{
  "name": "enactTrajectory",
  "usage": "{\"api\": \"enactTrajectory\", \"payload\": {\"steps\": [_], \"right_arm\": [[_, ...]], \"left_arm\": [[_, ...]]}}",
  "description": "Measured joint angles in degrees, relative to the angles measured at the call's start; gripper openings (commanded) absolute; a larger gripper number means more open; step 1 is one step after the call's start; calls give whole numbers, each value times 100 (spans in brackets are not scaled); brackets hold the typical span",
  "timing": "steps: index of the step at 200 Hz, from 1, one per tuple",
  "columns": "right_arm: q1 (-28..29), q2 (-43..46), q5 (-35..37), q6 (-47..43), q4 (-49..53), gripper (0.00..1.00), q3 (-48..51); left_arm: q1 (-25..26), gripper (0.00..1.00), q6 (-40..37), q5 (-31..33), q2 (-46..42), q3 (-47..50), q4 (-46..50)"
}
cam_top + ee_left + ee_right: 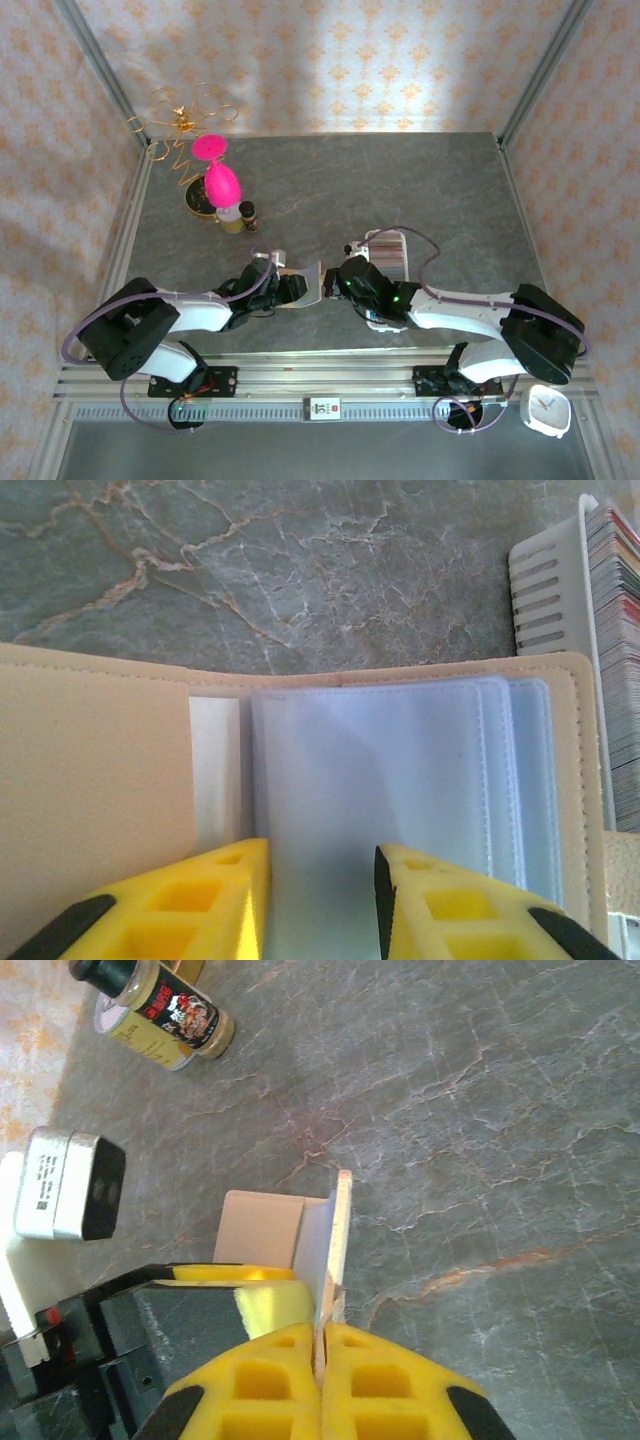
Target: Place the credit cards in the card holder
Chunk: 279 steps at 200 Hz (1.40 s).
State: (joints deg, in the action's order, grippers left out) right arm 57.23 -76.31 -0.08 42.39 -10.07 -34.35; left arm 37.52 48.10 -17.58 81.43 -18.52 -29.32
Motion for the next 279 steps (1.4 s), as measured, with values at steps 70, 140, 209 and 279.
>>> {"api": "enactTrajectory", "payload": {"steps": [70,140,209,279], "right_arm": [[-17,11,232,234,162,0,111],[-177,105,511,439,688,38,205],[-170,638,122,236,568,42,-22],[-26,-754,-769,348,-201,42,-188]], "left_arm": [[0,14,92,79,24,114,-48],[0,3,212,133,42,302,-352],[0,0,289,133,44,382,-507],[0,0,308,146,44,426,-588]]}}
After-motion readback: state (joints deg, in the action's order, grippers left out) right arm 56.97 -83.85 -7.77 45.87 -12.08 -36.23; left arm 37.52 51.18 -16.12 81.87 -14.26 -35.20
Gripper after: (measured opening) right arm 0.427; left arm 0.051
